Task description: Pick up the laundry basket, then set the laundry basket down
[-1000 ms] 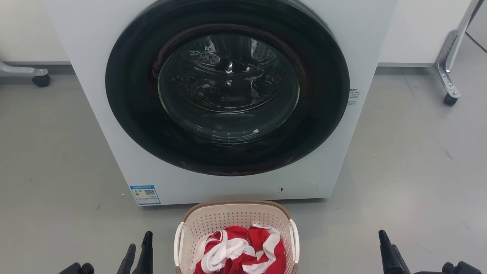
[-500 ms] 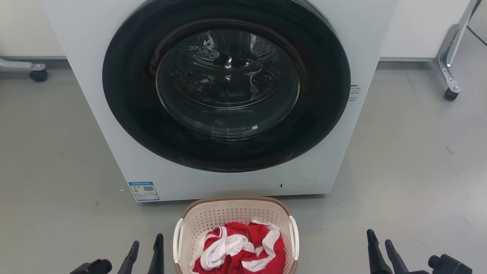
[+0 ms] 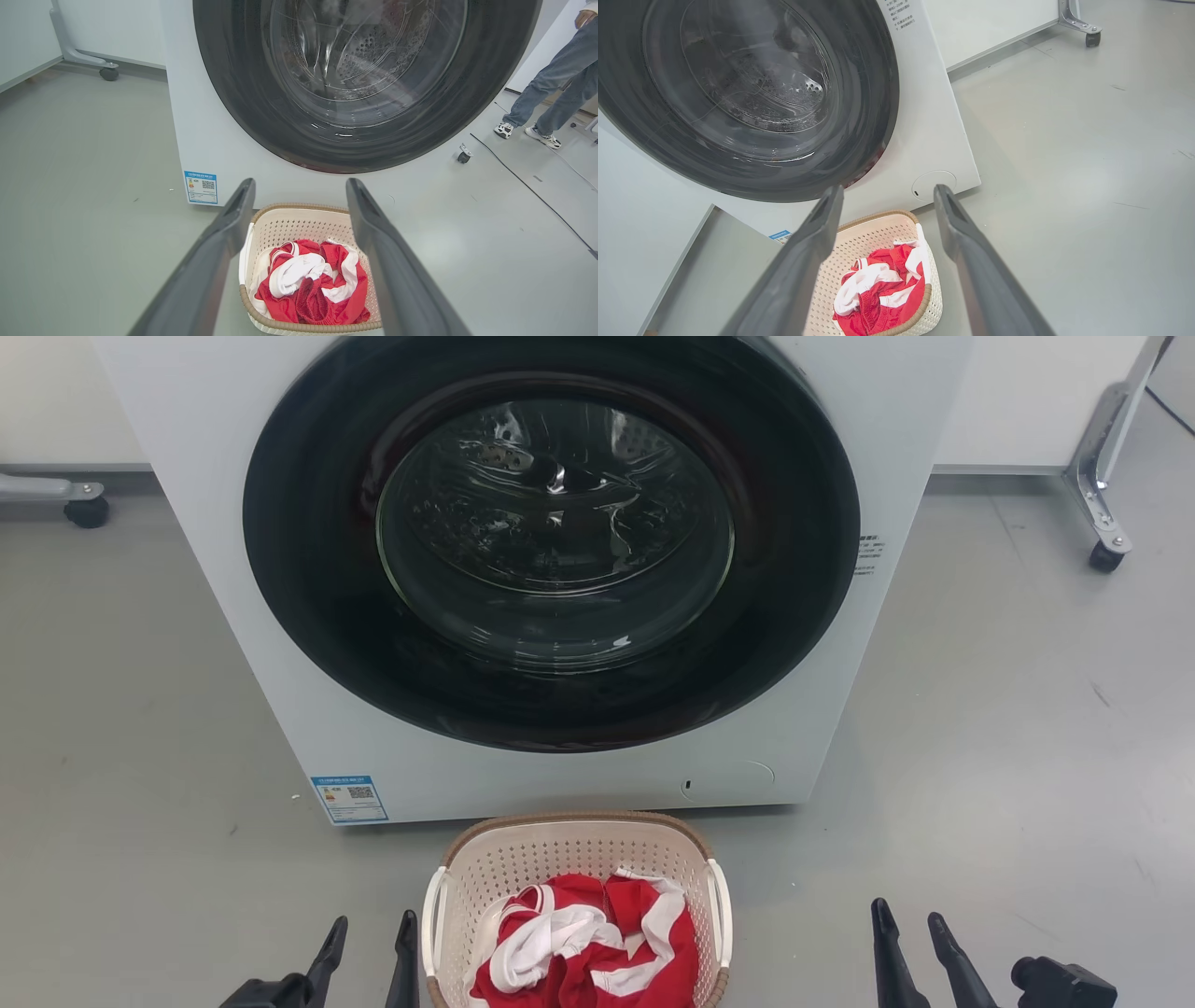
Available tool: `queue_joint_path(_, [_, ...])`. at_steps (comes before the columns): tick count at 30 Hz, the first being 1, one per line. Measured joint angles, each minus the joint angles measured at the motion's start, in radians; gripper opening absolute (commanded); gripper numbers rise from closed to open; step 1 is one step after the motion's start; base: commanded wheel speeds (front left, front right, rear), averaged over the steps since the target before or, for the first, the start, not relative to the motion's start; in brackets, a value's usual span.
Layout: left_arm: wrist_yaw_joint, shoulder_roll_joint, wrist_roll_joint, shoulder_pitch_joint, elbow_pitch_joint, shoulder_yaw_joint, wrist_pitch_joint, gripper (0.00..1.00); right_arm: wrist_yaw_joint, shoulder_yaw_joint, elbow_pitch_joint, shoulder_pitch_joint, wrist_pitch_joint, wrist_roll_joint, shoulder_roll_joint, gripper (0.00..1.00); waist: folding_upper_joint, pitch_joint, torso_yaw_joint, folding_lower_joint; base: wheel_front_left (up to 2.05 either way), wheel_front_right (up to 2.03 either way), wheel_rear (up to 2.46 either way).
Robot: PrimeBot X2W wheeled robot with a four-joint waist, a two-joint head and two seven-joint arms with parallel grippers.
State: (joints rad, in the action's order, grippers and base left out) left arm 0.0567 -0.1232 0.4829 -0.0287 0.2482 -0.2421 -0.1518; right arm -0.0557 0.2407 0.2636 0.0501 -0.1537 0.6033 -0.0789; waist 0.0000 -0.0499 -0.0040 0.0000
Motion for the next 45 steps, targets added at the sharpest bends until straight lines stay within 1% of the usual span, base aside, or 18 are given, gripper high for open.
queue_joint_path(1, [0.006,0.0,-0.013,0.0,0.0,-0.002,-0.003,1.0,-0.007,0.005,-0.001,0.0,-0.004,-0.015,0.0,1.0,0.0,0.0,0.0,0.0,0.0,0.0,0.0])
queue_joint_path(20, [0.05,0.002,-0.303,0.017,-0.007,-0.03,-0.074,1.0,-0.051,0.08,-0.017,-0.007,-0.073,-0.286,-0.002,1.0,0.0,0.005,-0.002,0.0,0.0,0.0,0.0])
queue_joint_path(26, [0.067,0.014,-0.365,0.029,-0.011,-0.029,-0.098,1.0,-0.067,0.101,-0.023,-0.021,-0.095,-0.365,-0.003,1.0,0.0,0.007,-0.002,0.0,0.0,0.0,0.0])
queue_joint_path(45, [0.068,0.037,-0.311,0.056,-0.011,0.008,-0.098,1.0,-0.068,0.067,-0.028,-0.03,-0.095,-0.366,0.0,1.0,0.0,0.005,-0.004,0.0,0.0,0.0,0.0])
